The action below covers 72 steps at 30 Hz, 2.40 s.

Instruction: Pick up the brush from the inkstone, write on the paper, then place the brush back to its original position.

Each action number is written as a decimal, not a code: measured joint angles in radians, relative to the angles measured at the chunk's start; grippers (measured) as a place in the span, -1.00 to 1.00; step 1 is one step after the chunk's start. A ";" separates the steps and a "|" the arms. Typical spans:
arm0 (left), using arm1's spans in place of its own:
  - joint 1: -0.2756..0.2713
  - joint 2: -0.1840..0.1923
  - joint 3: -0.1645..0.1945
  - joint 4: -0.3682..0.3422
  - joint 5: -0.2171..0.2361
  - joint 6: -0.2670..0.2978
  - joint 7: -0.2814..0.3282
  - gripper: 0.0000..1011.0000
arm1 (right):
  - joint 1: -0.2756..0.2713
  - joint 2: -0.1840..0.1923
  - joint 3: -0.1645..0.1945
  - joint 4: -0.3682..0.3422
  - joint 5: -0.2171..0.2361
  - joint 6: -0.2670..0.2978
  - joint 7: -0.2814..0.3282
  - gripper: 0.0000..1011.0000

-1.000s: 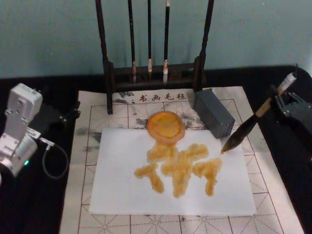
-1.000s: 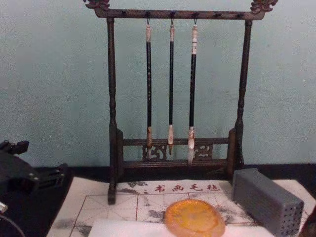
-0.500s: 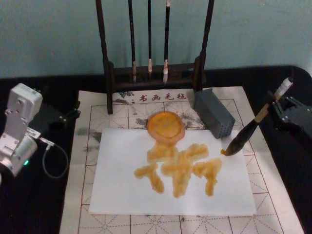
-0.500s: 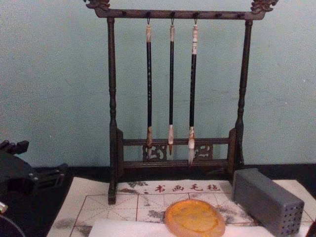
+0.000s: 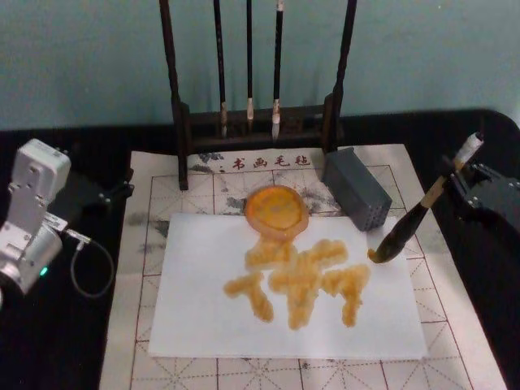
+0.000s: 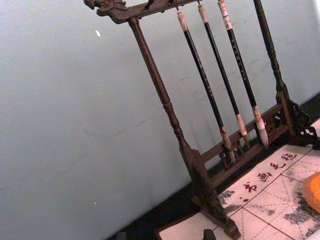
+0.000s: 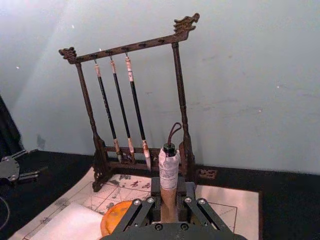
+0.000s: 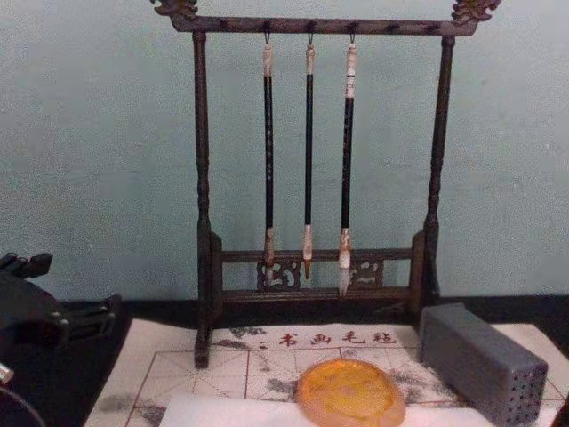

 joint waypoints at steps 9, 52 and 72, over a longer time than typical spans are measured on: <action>0.000 0.000 0.000 0.000 0.000 0.000 0.000 0.98 | -0.001 -0.001 0.002 -0.004 -0.002 0.002 0.008 -0.61; 0.000 0.000 0.000 0.000 0.000 0.000 0.000 0.98 | 0.082 -0.017 -0.073 0.031 -0.005 0.002 0.043 -0.61; 0.000 0.000 0.000 0.000 0.000 0.000 0.000 0.98 | 0.109 -0.033 -0.078 0.027 0.042 -0.003 0.047 -0.61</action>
